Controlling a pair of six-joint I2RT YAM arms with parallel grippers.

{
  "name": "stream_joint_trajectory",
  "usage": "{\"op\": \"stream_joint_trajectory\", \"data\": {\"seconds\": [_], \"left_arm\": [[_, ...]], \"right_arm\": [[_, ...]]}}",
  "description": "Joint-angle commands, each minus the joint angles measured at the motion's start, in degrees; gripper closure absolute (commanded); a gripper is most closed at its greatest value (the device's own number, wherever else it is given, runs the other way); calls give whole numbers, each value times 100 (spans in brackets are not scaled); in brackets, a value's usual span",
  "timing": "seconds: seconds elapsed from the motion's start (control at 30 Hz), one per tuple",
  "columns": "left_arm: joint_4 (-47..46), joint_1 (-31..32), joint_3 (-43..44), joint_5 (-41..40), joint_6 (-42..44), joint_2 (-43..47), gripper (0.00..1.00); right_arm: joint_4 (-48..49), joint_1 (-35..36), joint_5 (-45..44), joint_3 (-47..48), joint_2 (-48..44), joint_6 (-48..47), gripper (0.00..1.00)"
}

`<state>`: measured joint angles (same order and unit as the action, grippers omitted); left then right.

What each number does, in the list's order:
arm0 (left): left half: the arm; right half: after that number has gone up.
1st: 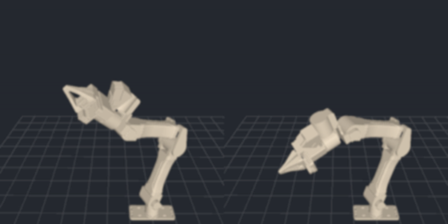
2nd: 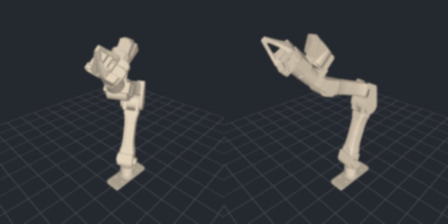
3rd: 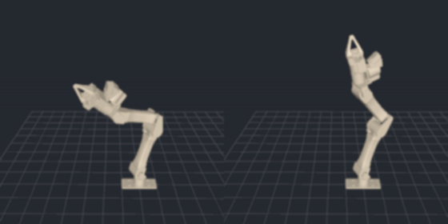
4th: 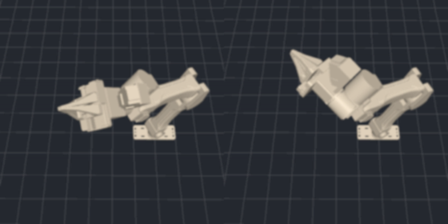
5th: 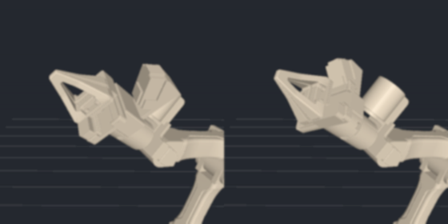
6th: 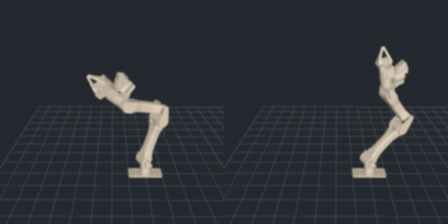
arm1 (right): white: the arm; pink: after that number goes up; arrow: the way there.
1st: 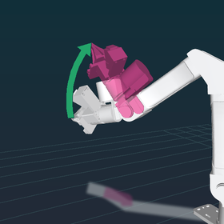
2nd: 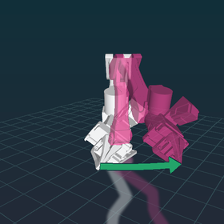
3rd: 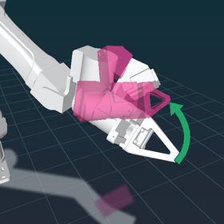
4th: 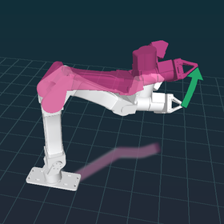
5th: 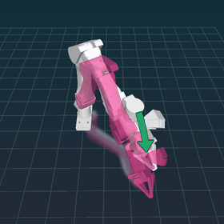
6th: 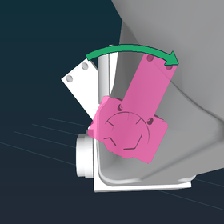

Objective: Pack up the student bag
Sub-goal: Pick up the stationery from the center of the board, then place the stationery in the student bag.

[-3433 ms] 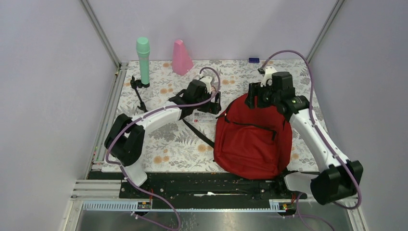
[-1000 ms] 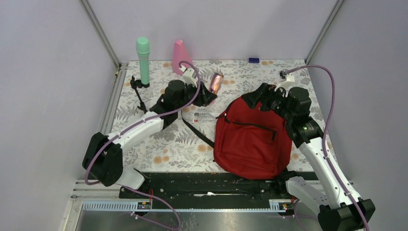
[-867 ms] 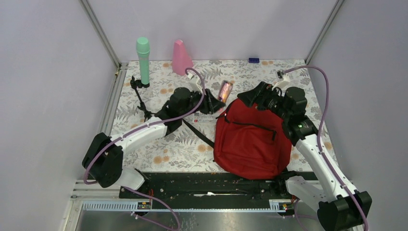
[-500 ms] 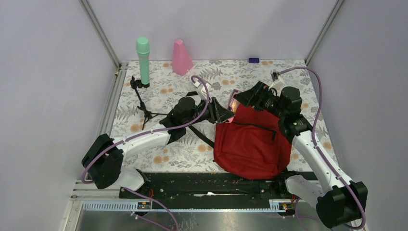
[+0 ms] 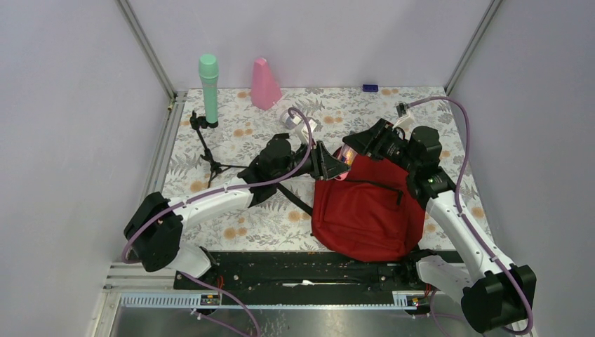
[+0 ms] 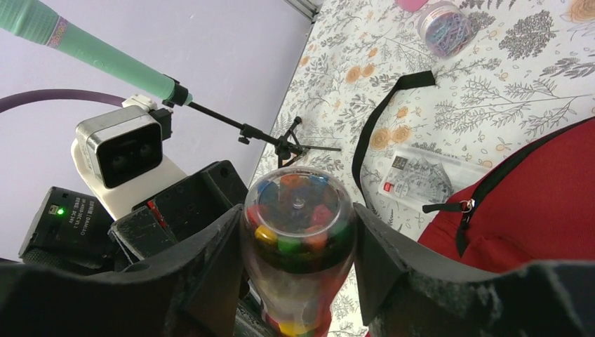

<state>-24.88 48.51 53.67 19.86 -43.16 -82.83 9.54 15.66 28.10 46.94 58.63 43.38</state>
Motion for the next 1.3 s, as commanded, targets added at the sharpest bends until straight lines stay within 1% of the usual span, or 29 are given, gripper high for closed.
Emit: {"op": "stream_joint_trajectory", "data": {"seconds": [0.0,0.03,0.07,0.1,0.13,0.17,0.2,0.23,0.27,0.3,0.33,0.37,0.43,0.53,0.63,0.7,0.8,0.9,1.07,1.17,1.27], "left_arm": [[-403,86,429,451,177,-91,100],[-403,90,445,496,176,-115,100],[-399,104,451,519,180,-133,98],[-367,105,447,495,207,-137,92],[-298,104,443,401,267,-126,80],[-214,100,420,278,368,-112,63],[-140,103,390,121,475,-92,47],[-68,102,361,-11,547,-81,33],[40,101,348,-137,649,-80,23],[148,105,341,-229,767,-76,18],[238,100,337,-293,921,-87,15],[342,104,345,-352,1140,-100,13],[570,106,388,-467,1557,-191,12],[1231,87,667,-932,2098,-537,12],[1728,62,1004,-874,2420,-1016,12],[1776,61,1149,-712,2549,-1243,12],[1661,62,1257,-486,2631,-1500,12],[1625,59,1366,-349,2708,-1677,14],[1566,54,1384,-365,2751,-1778,15],[1682,40,1410,-515,2662,-1847,19],[1716,10,1326,-662,2428,-1854,24]], "right_arm": [[178,31,-25,-47,-32,-78,62],[172,33,-69,-61,-46,-92,67],[171,34,-152,-93,-59,-94,71],[175,34,-239,-127,-87,-112,75],[167,34,-320,-165,-116,-158,79],[127,34,-418,-187,-135,-232,83],[74,34,-510,-212,-155,-363,85],[-9,32,-613,-231,-183,-474,85],[-128,31,-726,-228,-209,-646,86],[-275,5,-828,-199,-232,-833,86],[-430,-43,-919,-156,-251,-997,87],[-559,-119,-999,-84,-258,-1133,87],[-690,-397,-1027,-26,-258,-1338,88],[-713,-886,-982,-24,-215,-1571,89],[-780,-1199,-1043,-41,-175,-2041,89],[-810,-1240,-1184,-109,-154,-2516,89],[-871,-1241,-1326,-183,-69,-3022,90],[-1113,-1248,-1043,-125,86,-3465,90],[-1101,-1250,-1102,-194,247,-3854,91],[-1205,-1250,-726,-80,397,-4025,91],[-1538,-1245,-214,110,634,-4234,91]]}}
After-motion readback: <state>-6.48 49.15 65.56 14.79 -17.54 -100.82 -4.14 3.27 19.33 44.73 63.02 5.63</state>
